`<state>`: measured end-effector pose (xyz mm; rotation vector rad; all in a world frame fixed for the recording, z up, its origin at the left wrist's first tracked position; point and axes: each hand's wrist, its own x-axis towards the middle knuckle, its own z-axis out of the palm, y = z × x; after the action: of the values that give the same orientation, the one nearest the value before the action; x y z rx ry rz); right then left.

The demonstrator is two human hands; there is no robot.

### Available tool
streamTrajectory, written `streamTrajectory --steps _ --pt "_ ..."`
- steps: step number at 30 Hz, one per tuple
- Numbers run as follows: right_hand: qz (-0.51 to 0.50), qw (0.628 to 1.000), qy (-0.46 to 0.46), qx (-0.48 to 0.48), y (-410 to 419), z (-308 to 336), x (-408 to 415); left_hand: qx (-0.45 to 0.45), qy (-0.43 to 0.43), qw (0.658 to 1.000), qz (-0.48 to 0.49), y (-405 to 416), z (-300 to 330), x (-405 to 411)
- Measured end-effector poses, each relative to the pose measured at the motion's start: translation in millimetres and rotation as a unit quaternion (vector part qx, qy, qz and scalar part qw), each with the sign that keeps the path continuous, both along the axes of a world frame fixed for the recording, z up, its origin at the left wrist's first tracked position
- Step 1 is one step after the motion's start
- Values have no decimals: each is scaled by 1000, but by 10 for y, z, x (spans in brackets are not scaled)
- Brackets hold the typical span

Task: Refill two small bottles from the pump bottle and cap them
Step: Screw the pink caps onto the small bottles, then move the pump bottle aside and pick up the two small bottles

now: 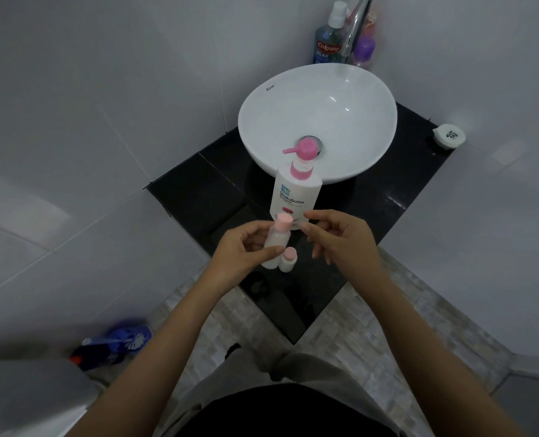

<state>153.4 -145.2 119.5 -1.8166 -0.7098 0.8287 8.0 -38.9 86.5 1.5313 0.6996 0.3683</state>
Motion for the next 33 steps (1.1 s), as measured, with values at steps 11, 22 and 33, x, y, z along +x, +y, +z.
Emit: streamTrajectory --steps 11,22,33 --pt "-31 999 1 -36 -126 -43 60 85 115 990 14 133 -522 -18" --pt "-45 997 3 -64 -211 -107 39 83 140 987 -14 187 -871 103" --pt "-51 996 -10 -78 -238 -189 96 112 195 973 -59 349 -1011 64"
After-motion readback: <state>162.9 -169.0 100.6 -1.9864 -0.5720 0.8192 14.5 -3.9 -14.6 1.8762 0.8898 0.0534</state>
